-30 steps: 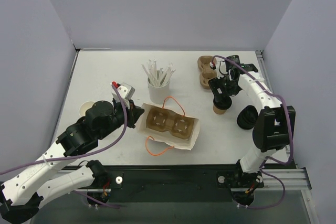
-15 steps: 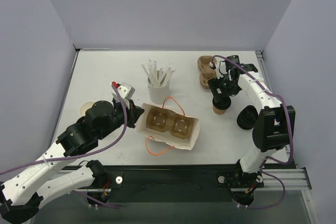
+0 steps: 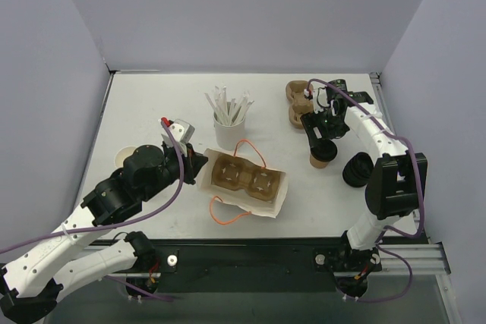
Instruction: Pack the takeout coffee
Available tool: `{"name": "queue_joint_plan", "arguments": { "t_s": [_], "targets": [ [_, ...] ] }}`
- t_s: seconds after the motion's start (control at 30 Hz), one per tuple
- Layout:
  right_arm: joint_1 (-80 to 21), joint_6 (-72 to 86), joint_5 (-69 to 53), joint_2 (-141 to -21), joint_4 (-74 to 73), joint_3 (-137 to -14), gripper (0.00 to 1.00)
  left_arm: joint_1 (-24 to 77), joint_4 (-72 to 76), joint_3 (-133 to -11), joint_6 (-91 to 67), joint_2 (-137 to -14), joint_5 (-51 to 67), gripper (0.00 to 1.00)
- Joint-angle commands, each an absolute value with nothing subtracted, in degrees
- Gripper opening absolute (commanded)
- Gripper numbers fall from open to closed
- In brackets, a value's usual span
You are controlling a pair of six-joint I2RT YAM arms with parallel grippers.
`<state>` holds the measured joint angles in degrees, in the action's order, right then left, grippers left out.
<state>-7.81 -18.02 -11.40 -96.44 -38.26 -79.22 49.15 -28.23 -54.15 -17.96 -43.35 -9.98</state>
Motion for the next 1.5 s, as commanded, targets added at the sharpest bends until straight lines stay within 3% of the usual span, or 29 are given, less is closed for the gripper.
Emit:
{"name": "queue_joint_plan", "arguments": {
  "t_s": [0.0,1.47],
  "targets": [
    [-7.3,-16.9,-12.3,-96.7,-41.3,-81.1,0.76,48.7,-26.5,-55.5,-18.0,-42.9,-9.5,0.0],
    [-7.3,-17.4,-9.1,-96.5,-43.1,-77.3,0.76,48.2,-26.0,-54.7,-18.0,-42.2,-8.8,0.0]
  ]
}}
